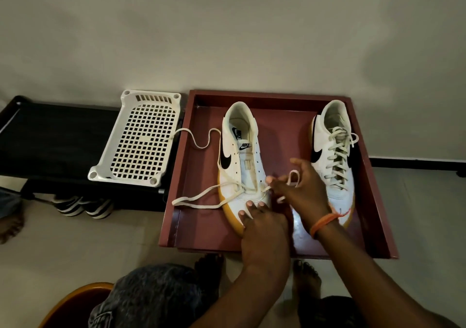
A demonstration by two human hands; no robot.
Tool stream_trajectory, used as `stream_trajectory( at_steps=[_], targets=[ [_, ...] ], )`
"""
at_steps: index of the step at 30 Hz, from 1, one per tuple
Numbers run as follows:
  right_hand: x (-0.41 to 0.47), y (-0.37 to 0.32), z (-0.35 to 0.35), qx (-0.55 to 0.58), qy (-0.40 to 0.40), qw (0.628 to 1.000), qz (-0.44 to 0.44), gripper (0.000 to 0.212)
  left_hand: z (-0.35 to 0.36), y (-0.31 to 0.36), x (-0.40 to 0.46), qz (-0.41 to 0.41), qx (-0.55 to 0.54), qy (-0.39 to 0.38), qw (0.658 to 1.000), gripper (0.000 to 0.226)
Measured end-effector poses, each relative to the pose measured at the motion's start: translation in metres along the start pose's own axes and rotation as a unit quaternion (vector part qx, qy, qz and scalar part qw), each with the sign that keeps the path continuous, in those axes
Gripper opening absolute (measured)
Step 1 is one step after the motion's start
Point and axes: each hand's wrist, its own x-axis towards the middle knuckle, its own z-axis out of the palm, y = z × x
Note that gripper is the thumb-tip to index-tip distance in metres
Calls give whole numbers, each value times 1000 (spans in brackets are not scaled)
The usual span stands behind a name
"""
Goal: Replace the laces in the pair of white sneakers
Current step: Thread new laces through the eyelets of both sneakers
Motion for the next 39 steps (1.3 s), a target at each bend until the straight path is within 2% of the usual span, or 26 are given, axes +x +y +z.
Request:
stream_trajectory(
  at_steps=[1,3,5,9,12,15,17,18,20,22,23,26,31,34,36,39],
  targets=[
    [-2,3,6,-45,-26,998,-18,44,-5,1,2,6,1,-5,1000,44],
    [-4,6,10,-136,-39,988,-70,25,-5,0,5,9,-9,-29,999,37],
    [-3,6,7,-146,-47,984,-91,13,-4,-1,7,-12,-39,-77,996,30],
    [2,4,-2,-240,-97,954,-155,22,-14,1,4,13,-28,-64,997,40],
    [16,-1,-29,-251,11,955,-157,13,-16,-2,5,34,13,-128,991,45],
    [26,-6,-52,-256,109,952,-126,20,-12,-3,7,48,21,-108,993,45],
    [23,-5,-45,-211,94,967,-105,12,-14,-3,7,44,21,-108,993,44],
    [17,-6,-36,-158,55,982,-85,7,-14,-3,8,40,27,-111,993,44],
    [8,-4,-18,-82,-25,995,-55,28,-15,-3,9,34,16,-105,994,42],
    [6,4,-4,-101,-86,988,-73,37,-15,-3,10,16,-8,-111,994,42],
    [5,7,1,-147,-99,979,-99,37,-16,-3,11,5,-22,-110,994,42],
    [1,9,11,-199,-62,967,-147,14,-19,-2,9,5,-34,-99,995,40],
    [15,-1,-20,-197,28,968,-151,34,-26,-4,6,34,11,-118,992,41],
    [26,0,-46,-161,-5,981,-111,22,-27,-5,4,20,4,-128,992,39],
    [30,3,-50,-127,7,987,-102,11,-26,-6,3,26,-29,-41,998,30],
    [36,-6,-55,8,58,996,-65,22,-13,-11,4,54,-60,-26,996,40]
  ],
)
